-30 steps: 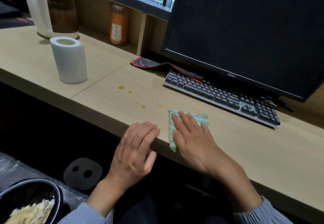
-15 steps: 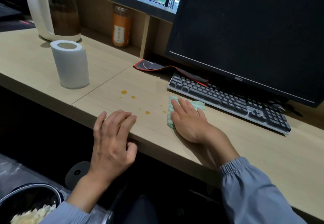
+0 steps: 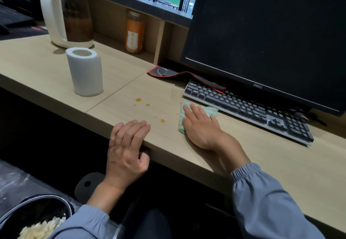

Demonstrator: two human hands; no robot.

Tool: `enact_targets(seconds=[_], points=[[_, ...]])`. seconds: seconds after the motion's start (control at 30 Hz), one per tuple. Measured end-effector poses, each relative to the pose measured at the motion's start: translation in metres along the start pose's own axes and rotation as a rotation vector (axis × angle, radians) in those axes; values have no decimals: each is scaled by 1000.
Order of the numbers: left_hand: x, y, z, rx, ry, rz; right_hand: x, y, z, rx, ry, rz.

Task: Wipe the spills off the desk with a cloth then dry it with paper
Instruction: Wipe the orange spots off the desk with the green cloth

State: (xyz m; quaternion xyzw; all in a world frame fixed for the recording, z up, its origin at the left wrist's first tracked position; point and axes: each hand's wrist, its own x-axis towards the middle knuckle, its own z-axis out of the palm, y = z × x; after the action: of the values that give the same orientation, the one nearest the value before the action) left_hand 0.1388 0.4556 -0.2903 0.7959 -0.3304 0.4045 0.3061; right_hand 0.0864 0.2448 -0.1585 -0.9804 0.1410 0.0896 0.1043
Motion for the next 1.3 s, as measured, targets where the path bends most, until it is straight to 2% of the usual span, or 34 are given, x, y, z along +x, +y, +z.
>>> enact_targets(seconds=[0.27, 0.4, 0.93, 1.13, 1.3], points=[[-1, 1, -2, 27, -6, 2, -81, -18, 19, -28, 8, -83], [-1, 1, 2, 23, 13, -4, -93, -21, 22, -43, 8, -83], [3, -1, 10, 7, 117, 33, 53, -21, -9, -37, -33, -48], [2, -3, 10, 8, 90, 40, 53, -22, -6, -44, 3, -62], [2, -3, 7, 8, 70, 39, 15, -29, 6, -60, -11, -118]])
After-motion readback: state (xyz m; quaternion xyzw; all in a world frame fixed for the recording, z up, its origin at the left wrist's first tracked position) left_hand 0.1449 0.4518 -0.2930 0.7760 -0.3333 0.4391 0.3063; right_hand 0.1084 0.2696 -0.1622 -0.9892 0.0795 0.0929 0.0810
